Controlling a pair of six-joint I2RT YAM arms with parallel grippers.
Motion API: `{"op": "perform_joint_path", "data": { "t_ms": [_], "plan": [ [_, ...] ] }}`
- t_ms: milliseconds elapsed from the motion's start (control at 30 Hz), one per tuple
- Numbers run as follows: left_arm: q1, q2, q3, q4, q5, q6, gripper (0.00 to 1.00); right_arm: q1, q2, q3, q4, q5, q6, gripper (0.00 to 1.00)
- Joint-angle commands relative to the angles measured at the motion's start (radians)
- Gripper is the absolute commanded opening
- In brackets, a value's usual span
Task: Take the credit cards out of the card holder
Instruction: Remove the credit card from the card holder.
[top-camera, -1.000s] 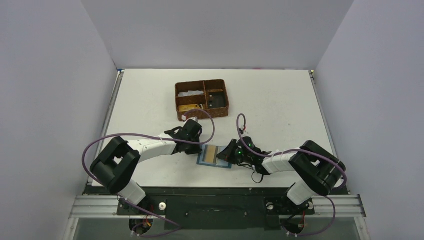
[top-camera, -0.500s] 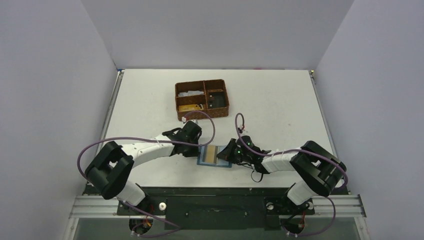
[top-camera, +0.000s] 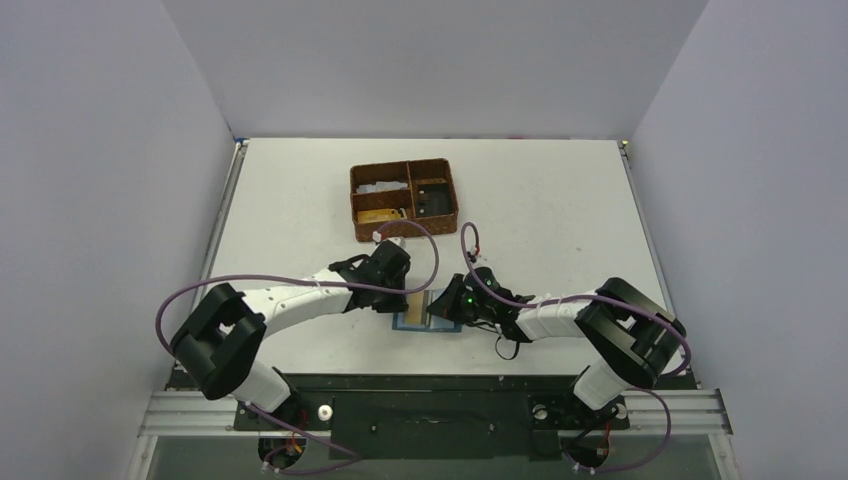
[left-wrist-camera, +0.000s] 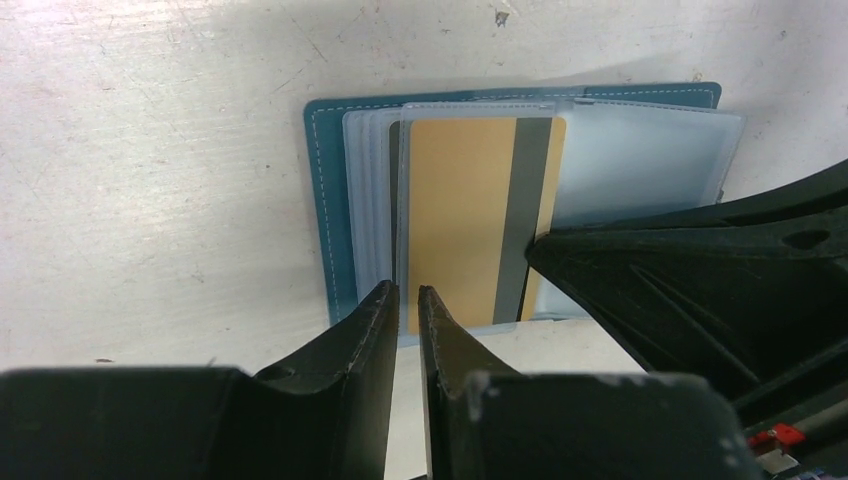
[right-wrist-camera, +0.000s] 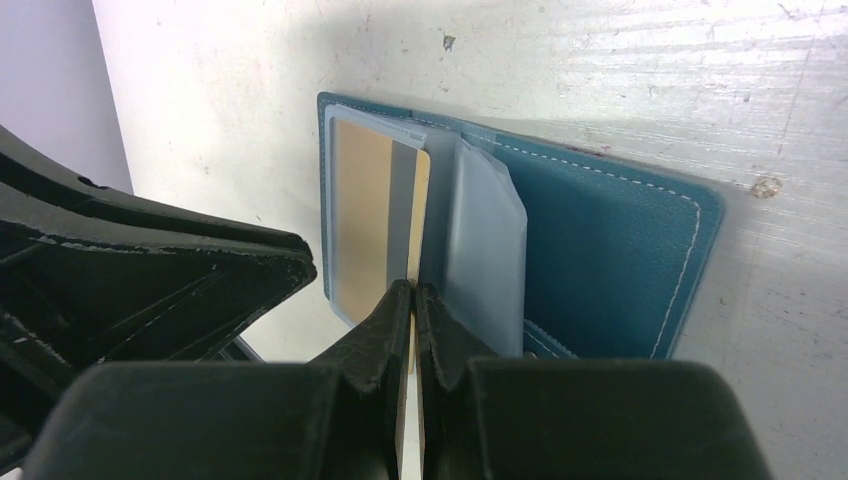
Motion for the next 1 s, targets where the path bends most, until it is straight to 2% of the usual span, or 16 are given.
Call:
{"op": "perform_joint_path", "data": {
  "t_ms": [0, 267, 467, 967],
  "plan": [
    [-0.002, 0.025, 0.036, 0.057, 0.004, 0.015, 0.1, 0.01, 0.014, 0.024, -0.001, 0.026, -0.014, 0.0],
    [-0.002, 0.063, 0.0, 0.101, 0.001, 0.009, 0.0, 0.008, 0.01, 0.016, -0.005, 0.029, -0.015, 0.0],
    [-0.001, 0.112, 0.022, 0.002, -0.066, -0.004, 0.0, 0.004, 0.003, 0.013, -0.013, 0.03, -0.017, 0.0],
    [0.012, 0.142, -0.018, -0.017, -0.095, -0.037, 0.0, -0.057, -0.044, -0.07, 0.019, 0.019, -0.019, 0.0]
  ]
}}
